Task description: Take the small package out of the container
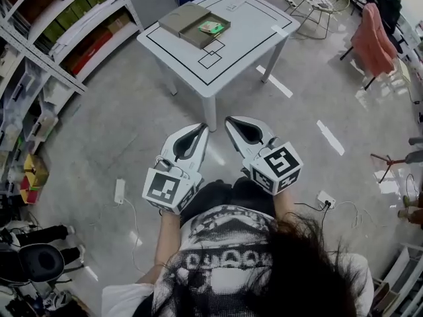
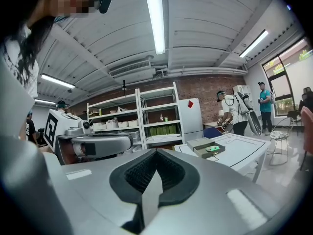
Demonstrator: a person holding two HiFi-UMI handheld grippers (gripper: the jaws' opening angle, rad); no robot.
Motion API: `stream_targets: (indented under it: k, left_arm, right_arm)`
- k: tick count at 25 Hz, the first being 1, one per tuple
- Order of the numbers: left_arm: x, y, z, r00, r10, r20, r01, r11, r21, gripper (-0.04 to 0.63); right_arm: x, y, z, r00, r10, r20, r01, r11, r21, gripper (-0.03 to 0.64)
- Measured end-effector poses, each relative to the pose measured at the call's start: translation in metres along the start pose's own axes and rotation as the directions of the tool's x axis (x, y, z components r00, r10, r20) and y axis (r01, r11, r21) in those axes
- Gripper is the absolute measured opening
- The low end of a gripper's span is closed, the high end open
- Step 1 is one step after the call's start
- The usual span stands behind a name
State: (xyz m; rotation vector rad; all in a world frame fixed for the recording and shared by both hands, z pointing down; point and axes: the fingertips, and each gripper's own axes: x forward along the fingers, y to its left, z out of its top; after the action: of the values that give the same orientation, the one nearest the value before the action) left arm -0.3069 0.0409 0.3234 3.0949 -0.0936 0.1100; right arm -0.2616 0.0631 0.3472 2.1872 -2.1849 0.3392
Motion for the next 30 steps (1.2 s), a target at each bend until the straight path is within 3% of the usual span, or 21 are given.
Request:
stream_targets:
  k: [15, 30]
  left_arm:
    - [0.044, 0.021, -0.006, 1.0, -0.021, -0.003, 0.021, 0.999, -0.041, 0.0]
    - [0.173, 0.04, -0.003, 0.996, 0.083, -0.018, -0.084, 0.995, -0.053, 0.0]
  right_arm:
    - [0.02, -0.04, -0.007, 0.999, -0.01, -0.041, 0.011, 1.0, 0.027, -0.003]
    - [0.053, -0.165, 0.006, 0.992, 0.112, -0.058, -0.11, 0.994, 0.029, -0.003]
